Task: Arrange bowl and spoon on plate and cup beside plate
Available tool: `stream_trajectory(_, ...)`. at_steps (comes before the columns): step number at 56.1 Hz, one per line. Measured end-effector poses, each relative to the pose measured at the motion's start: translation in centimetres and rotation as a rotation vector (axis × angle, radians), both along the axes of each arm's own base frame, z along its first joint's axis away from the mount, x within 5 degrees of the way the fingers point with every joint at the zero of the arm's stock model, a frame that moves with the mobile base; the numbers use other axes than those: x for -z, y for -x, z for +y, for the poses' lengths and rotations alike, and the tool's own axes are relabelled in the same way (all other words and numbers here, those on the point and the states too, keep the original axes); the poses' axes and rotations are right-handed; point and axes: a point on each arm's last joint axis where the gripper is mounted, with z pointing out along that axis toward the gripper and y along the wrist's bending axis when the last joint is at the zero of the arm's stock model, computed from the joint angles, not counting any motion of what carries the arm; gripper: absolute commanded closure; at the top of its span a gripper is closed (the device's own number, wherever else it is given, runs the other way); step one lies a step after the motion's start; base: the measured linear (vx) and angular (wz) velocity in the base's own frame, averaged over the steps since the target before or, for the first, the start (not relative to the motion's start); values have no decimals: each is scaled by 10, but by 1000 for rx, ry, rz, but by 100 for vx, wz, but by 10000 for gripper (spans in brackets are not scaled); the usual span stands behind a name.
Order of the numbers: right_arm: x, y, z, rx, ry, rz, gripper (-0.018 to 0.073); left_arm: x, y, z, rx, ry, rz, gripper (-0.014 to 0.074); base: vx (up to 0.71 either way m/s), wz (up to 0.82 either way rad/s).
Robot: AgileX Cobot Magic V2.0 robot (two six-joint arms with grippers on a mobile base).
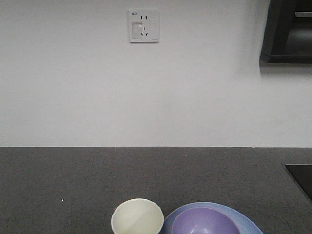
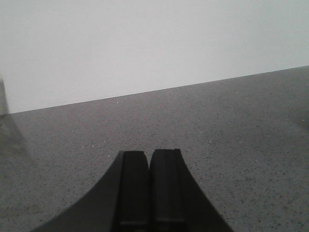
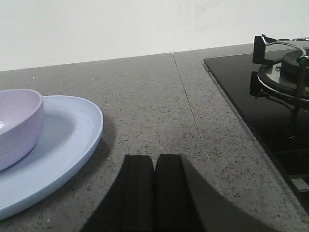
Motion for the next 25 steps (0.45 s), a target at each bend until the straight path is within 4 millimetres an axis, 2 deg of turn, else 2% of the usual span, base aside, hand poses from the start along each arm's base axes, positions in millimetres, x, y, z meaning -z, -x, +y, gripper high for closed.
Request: stream_trajectory(25,0,0,0,0,0,0,571,0,0,0,0,0,0,599,0,0)
